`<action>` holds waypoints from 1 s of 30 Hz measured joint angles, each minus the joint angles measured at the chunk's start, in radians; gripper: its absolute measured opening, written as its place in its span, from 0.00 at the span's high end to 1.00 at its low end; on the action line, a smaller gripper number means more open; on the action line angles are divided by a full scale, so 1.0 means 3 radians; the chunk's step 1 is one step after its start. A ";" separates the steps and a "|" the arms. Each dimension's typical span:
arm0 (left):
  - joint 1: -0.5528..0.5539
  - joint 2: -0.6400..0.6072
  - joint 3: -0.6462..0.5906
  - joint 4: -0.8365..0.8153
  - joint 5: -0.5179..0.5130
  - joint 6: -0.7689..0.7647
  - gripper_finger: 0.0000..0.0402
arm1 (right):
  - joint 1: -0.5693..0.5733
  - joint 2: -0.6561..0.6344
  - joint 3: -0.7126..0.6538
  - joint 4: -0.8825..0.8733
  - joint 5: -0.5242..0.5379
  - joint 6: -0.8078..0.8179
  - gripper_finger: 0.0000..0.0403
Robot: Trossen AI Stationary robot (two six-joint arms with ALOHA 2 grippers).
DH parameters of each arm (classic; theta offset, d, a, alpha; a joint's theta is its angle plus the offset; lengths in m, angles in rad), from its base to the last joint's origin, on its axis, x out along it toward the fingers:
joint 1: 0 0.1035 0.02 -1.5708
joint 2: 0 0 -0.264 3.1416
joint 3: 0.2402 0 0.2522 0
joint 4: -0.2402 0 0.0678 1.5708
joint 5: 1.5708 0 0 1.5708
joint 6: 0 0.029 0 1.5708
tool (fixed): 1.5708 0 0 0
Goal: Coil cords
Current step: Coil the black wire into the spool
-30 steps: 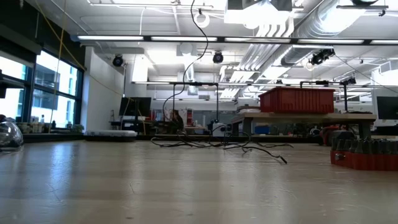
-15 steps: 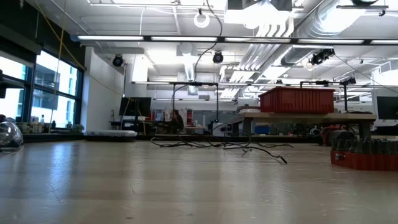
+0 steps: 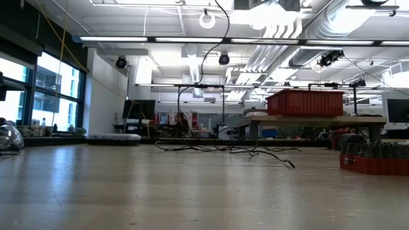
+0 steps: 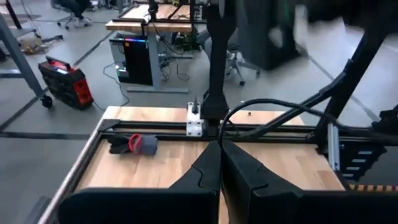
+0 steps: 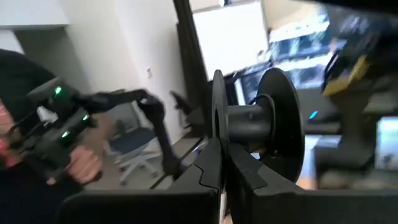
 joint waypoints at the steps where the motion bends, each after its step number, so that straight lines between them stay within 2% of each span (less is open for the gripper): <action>1: 0.0004 0.0000 0.0045 -0.0010 -0.0001 0.0033 1.00 | 0.0000 0.0026 -0.0001 -0.0024 -0.0053 0.0040 1.00; 9: 0.0003 -0.0018 0.0546 -0.0390 -0.0073 0.0332 1.00 | 0.0062 0.0137 -0.0001 -0.0240 -0.0073 0.0053 1.00; 15: 0.0003 -0.0015 0.0748 -0.0680 -0.0254 0.0453 1.00 | 0.0061 0.0135 -0.0001 -0.0370 0.0054 0.0050 1.00; 19: 0.0004 -0.0015 0.0795 -0.0586 -0.0262 0.0480 1.00 | 0.0051 0.0135 -0.0001 -0.0504 0.0079 0.0020 1.00; 26: -0.0002 0.0005 0.0796 -0.0380 -0.0257 0.0491 1.00 | 0.0050 0.0237 -0.0001 -0.0404 0.0160 -0.0036 1.00; 30: -0.0002 0.0005 0.0796 -0.0335 -0.0235 0.0483 1.00 | 0.0034 0.0275 -0.0001 -0.0112 0.0186 -0.0101 1.00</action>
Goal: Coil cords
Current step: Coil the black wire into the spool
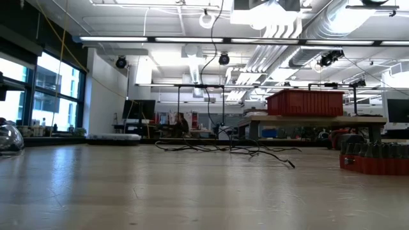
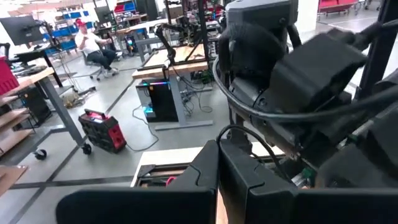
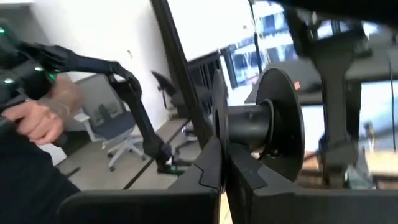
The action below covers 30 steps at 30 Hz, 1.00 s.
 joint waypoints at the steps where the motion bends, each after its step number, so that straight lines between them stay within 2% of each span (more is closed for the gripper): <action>1: 0.0009 0.0000 0.0000 0.0006 0.0000 -0.0013 1.00 | 0.0000 0.0001 0.0000 0.0084 -0.0025 -0.0049 1.00; 18: -0.0017 0.0070 0.0000 0.0032 0.0038 -0.0326 1.00 | -0.0089 -0.0011 0.0000 0.1361 -0.0203 -0.0374 1.00; 24: -0.0038 0.0092 0.0000 0.0113 0.0147 -0.0483 1.00 | -0.0087 -0.0006 0.0000 0.1530 0.0036 -0.0517 1.00; 30: -0.0058 0.0134 -0.0003 0.0093 0.0263 -0.0638 1.00 | -0.0089 -0.0006 0.0000 0.1692 0.0077 -0.0548 1.00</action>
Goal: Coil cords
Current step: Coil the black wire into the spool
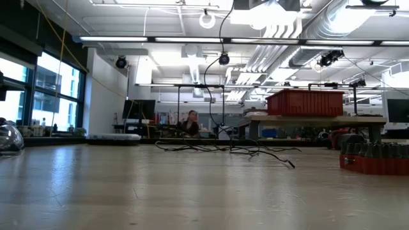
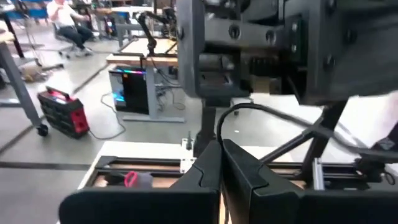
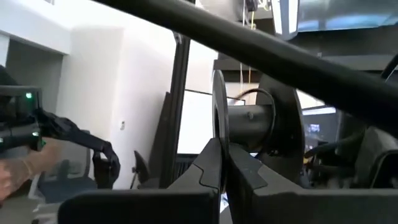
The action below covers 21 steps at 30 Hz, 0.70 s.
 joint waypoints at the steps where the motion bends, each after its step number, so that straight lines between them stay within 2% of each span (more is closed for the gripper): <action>1: -0.0015 0.0000 0.0000 0.0000 0.0000 0.0000 1.00 | 0.0000 0.0000 0.0000 0.0007 -0.0009 0.0029 1.00; 10: -0.0047 -0.0102 0.0000 -0.0053 -0.0015 0.0082 1.00 | -0.0014 0.0000 0.0000 -0.0178 0.0023 0.0380 1.00; 14: -0.0121 -0.0066 0.0000 -0.0133 -0.0024 0.0097 1.00 | -0.0033 -0.0001 0.0000 -0.0350 0.0222 0.0568 1.00; 21: -0.0192 -0.0044 -0.0004 -0.0140 -0.0022 0.0299 1.00 | -0.0026 -0.0004 0.0001 -0.0696 0.0104 0.0602 1.00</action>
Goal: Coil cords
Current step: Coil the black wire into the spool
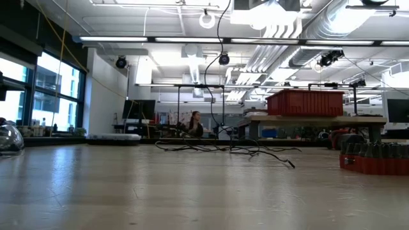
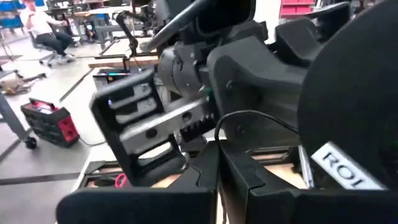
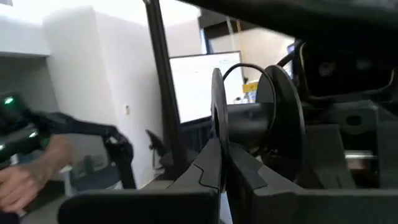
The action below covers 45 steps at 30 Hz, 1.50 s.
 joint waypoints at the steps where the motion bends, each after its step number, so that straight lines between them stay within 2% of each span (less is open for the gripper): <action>1: 0.0000 -0.0007 0.0000 -0.0012 -0.0011 0.0035 1.00 | 0.0006 0.0000 0.0000 -0.0024 -0.0088 0.0000 1.00; 6: 0.0018 -0.0046 0.0000 0.0006 -0.0144 0.0143 1.00 | 0.0005 0.0000 0.0000 -0.0109 -0.0276 0.0145 1.00; 10: 0.0023 -0.0070 0.0003 0.0013 -0.0158 0.0286 1.00 | 0.0016 -0.0001 0.0000 -0.0413 -0.0380 0.0187 1.00; 16: 0.0023 -0.0090 0.0004 0.0042 -0.0201 0.0326 1.00 | 0.0059 0.0008 0.0000 -0.0588 -0.0387 0.0172 1.00; 25: 0.0036 -0.0208 0.0009 0.0168 -0.0546 0.0578 1.00 | 0.0070 -0.0003 -0.0001 -0.0858 -0.0444 0.0145 1.00; 29: 0.0035 -0.0282 0.0139 0.0113 -0.0718 0.0716 1.00 | 0.0069 -0.0045 -0.0001 -0.1087 -0.0407 -0.0018 1.00; 38: -0.0029 -0.0369 0.0585 -0.0062 -0.0881 0.0718 1.00 | 0.0008 -0.0299 0.0000 -0.1522 0.0002 -0.0337 1.00; 45: -0.0213 -0.0405 0.0706 -0.0311 -0.1179 0.0715 1.00 | -0.0039 -0.0510 0.0000 -0.1715 0.0583 -0.0580 1.00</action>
